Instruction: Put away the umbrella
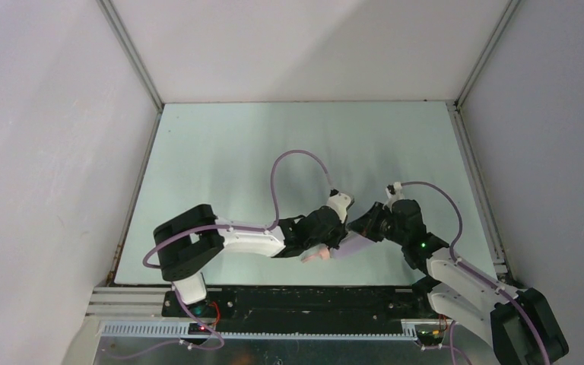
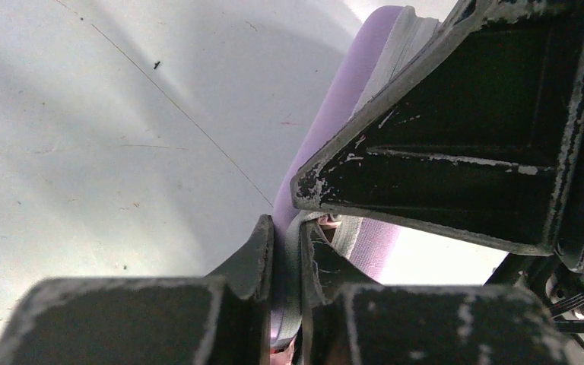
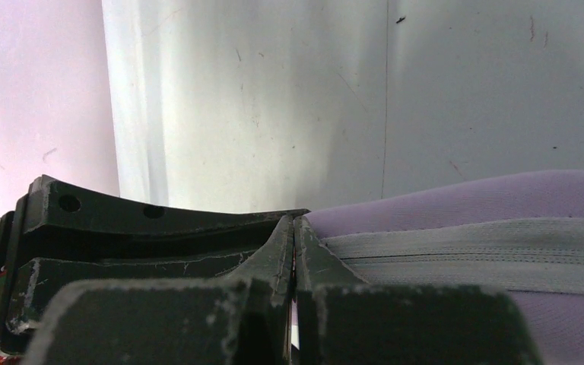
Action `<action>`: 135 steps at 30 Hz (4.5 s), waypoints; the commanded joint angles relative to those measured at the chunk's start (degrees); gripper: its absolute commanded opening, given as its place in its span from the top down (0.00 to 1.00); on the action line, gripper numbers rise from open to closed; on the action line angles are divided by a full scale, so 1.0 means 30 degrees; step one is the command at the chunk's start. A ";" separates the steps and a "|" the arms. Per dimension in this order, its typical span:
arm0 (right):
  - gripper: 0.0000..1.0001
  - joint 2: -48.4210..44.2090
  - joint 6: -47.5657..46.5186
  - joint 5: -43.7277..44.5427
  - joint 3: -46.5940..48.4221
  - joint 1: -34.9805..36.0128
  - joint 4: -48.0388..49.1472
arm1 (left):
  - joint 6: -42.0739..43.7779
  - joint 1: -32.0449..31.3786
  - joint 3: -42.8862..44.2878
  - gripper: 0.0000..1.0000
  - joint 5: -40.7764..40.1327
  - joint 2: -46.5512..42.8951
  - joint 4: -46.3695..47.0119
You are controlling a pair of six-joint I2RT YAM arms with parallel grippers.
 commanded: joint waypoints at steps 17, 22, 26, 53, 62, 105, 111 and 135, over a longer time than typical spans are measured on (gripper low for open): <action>1.00 -0.2586 -0.1997 -0.4725 0.1265 -0.3351 -0.3933 | -0.0495 -0.1279 -0.3022 1.00 -0.4191 -0.1332 -0.1021; 1.00 -0.0947 -0.1761 -0.5337 0.1346 -0.1620 -0.3276 | -0.0510 -0.1635 -0.2736 1.00 -0.4378 -0.0759 -0.0766; 0.92 -0.1239 -0.2188 -0.4461 0.1461 -0.0380 -0.3142 | -0.0461 -0.1961 -0.2714 1.00 -0.4438 -0.0896 -0.0296; 0.31 -0.1415 -0.2216 -0.1393 0.1222 -0.2111 -0.6829 | -0.2330 0.0151 -0.4443 0.14 0.6444 -0.2294 0.4210; 0.36 -0.0905 -0.1650 -0.1806 0.0782 -0.2126 -0.6019 | 0.0511 -0.1437 -0.3519 0.00 0.6097 -0.2408 0.3014; 0.05 0.2224 -0.5560 0.3217 0.6718 0.1287 -1.0984 | -0.1340 -0.0863 -0.2618 0.02 0.5045 -0.3017 0.3429; 0.08 0.6961 -0.6458 0.5468 0.9438 0.2821 -1.1090 | -0.1813 -0.0150 -0.4642 0.00 0.4864 -0.6032 0.2703; 0.69 0.2732 -0.5131 -0.6644 0.8852 0.0007 0.1294 | -0.4015 0.5313 -0.8850 0.00 1.0665 -1.1847 0.5083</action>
